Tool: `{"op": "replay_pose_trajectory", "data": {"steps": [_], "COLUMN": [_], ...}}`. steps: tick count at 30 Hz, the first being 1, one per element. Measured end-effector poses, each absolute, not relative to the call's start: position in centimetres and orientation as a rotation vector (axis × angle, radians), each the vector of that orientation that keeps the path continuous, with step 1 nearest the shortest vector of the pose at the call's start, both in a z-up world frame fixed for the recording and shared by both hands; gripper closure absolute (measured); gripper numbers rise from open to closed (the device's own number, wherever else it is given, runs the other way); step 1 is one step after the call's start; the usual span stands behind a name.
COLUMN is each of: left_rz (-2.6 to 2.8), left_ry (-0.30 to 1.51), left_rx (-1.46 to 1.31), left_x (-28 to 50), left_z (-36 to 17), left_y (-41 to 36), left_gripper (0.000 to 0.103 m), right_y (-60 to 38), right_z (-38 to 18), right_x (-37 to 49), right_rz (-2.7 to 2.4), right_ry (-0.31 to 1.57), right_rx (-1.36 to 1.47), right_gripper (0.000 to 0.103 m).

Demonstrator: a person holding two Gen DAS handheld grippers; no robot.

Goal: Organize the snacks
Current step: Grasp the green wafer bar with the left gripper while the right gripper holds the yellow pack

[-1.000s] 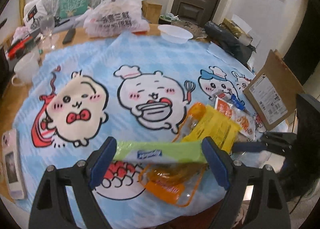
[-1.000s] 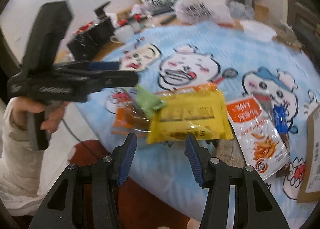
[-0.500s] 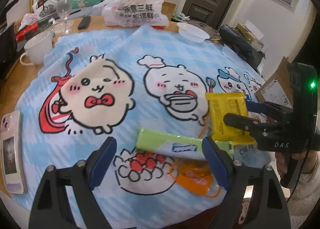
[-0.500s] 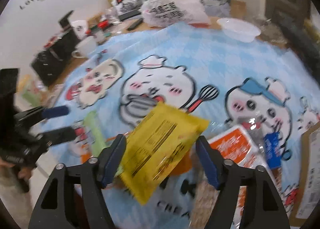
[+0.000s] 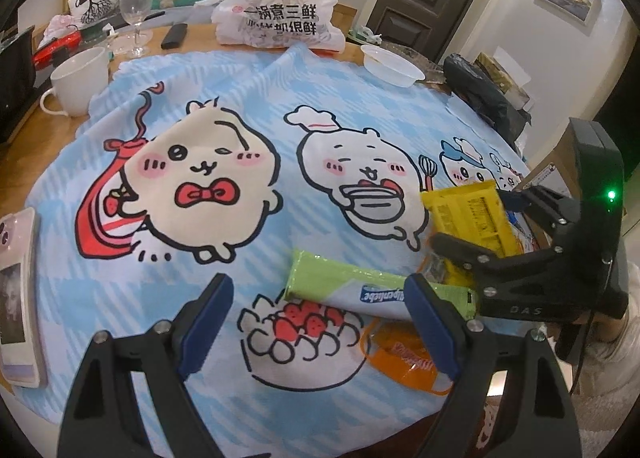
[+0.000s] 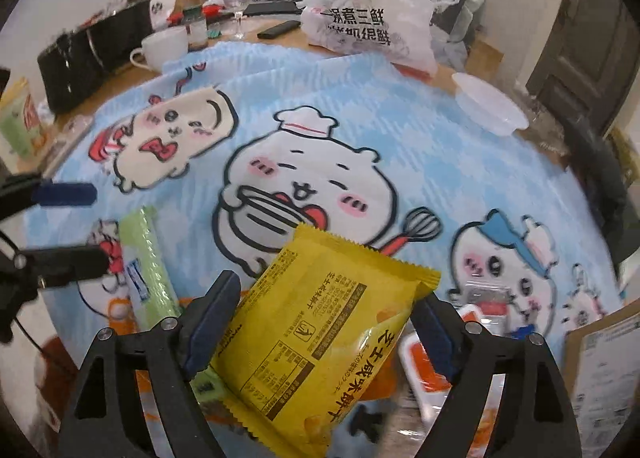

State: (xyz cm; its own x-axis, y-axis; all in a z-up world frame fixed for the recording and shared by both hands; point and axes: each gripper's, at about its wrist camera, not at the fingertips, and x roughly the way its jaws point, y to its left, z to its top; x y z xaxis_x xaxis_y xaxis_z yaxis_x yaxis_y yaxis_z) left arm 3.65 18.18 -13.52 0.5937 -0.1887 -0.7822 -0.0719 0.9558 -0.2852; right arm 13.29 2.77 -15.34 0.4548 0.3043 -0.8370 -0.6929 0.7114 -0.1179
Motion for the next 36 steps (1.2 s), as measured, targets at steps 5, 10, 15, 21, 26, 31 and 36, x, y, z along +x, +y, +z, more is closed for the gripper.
{"op": "replay_pose_trajectory", "data": {"steps": [5,10,15,21,26,31,36], "left_rz": [-0.078,-0.081,-0.092,-0.097,-0.097,-0.094,-0.093], "left_ry": [0.927,0.921,0.913,0.909,0.908,0.914,0.924], "left_rx": [-0.311,-0.316,-0.315,-0.311,-0.313,-0.319,-0.329], "left_x": [3.4,3.2,3.1,3.0,3.2,3.2,3.1], "left_z": [-13.4,-13.2,-12.9,-12.6,-12.8,-13.0,-13.3], "left_y": [18.2,18.2,17.9,17.7,17.8,18.0,17.9], "left_gripper": [0.018,0.018,0.018,0.018,0.018,0.018,0.018], "right_y": [0.6,-2.3,-4.3,-3.3,-1.1,1.1,2.2], "right_z": [-14.8,-13.5,-13.2,-13.9,-14.5,-15.4,-16.1], "right_x": [13.3,12.8,12.0,11.5,12.8,14.1,14.2], "right_rz": [0.617,0.587,0.626,0.657,0.634,0.630,0.623], "right_ry": [0.938,0.933,1.002,1.031,1.018,1.004,0.981], "right_rx": [-0.495,-0.386,-0.247,-0.166,-0.218,-0.284,-0.390], "right_gripper": [0.019,0.019,0.019,0.019,0.019,0.019,0.035]}}
